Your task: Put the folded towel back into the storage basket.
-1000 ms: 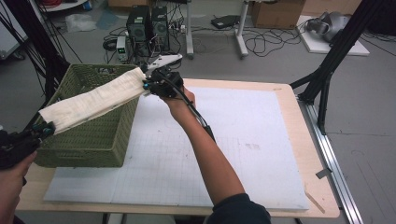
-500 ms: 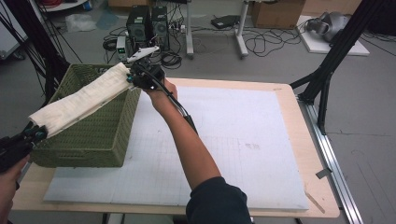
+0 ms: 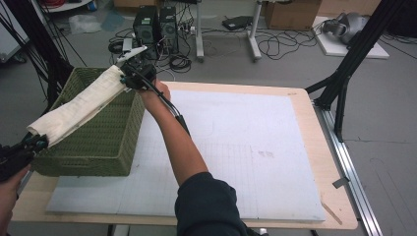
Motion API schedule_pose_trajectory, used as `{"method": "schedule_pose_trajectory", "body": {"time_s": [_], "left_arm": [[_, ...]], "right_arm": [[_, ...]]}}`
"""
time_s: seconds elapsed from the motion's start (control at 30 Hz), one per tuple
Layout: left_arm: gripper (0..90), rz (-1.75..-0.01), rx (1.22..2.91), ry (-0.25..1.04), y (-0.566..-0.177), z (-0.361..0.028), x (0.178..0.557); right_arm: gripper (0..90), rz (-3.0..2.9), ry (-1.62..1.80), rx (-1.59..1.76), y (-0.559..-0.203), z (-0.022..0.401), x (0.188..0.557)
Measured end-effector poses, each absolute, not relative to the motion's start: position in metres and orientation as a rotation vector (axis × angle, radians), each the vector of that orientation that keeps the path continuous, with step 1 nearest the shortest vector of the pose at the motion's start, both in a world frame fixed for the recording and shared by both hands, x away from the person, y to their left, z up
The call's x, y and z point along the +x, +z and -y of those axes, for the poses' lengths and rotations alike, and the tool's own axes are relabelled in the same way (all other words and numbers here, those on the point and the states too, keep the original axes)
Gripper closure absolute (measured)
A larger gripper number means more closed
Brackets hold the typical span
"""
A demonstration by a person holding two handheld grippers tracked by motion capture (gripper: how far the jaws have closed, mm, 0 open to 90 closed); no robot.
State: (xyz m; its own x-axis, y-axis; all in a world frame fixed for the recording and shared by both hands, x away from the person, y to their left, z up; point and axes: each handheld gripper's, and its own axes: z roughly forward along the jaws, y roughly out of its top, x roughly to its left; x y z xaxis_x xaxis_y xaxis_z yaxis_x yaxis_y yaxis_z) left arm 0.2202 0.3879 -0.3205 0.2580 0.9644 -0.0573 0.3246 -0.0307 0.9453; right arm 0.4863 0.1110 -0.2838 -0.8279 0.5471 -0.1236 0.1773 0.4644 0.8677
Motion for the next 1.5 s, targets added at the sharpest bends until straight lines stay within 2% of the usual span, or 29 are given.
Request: {"method": "schedule_pose_trajectory", "body": {"time_s": [0.37, 0.4, 0.43, 0.5, 0.53, 0.6, 0.83, 1.07, 1.17, 1.33, 1.4, 1.5], "left_arm": [[79.8, -1.304, 1.574, 0.832, -0.331, -0.392, 0.228], [76.5, -1.32, 1.583, 0.838, -0.332, -0.392, 0.229], [67.7, -1.324, 1.587, 0.846, -0.332, -0.391, 0.229], [47.5, -1.327, 1.588, 0.844, -0.331, -0.39, 0.227], [41.8, -1.324, 1.587, 0.855, -0.331, -0.389, 0.224], [36.5, -1.307, 1.583, 0.878, -0.328, -0.388, 0.218], [36.9, -1.263, 1.547, 0.886, -0.32, -0.388, 0.214], [26.6, -1.192, 1.491, 0.796, -0.319, -0.371, 0.223], [22.9, -1.165, 1.472, 0.771, -0.318, -0.361, 0.227], [22.6, -1.117, 1.462, 0.724, -0.317, -0.343, 0.236], [22.2, -1.094, 1.468, 0.711, -0.317, -0.335, 0.24], [22.3, -1.061, 1.481, 0.687, -0.318, -0.322, 0.245]], "right_arm": [[82.0, -2.319, 1.295, 0.6, -0.288, -0.13, 0.492], [78.9, -2.315, 1.274, 0.591, -0.289, -0.133, 0.493], [71.3, -2.308, 1.247, 0.582, -0.292, -0.135, 0.494], [65.1, -2.311, 1.196, 0.595, -0.297, -0.136, 0.496], [63.0, -2.307, 1.186, 0.613, -0.298, -0.135, 0.498], [62.3, -2.308, 1.192, 0.624, -0.298, -0.13, 0.499], [56.7, -2.277, 1.231, 0.627, -0.29, -0.102, 0.495], [51.7, -2.297, 1.293, 0.625, -0.281, -0.056, 0.486], [46.1, -2.292, 1.329, 0.647, -0.279, -0.036, 0.481], [36.8, -2.264, 1.407, 0.646, -0.276, -0.008, 0.471], [28.9, -2.26, 1.419, 0.647, -0.275, 0.001, 0.467], [23.6, -2.258, 1.44, 0.633, -0.274, 0.015, 0.46]]}}
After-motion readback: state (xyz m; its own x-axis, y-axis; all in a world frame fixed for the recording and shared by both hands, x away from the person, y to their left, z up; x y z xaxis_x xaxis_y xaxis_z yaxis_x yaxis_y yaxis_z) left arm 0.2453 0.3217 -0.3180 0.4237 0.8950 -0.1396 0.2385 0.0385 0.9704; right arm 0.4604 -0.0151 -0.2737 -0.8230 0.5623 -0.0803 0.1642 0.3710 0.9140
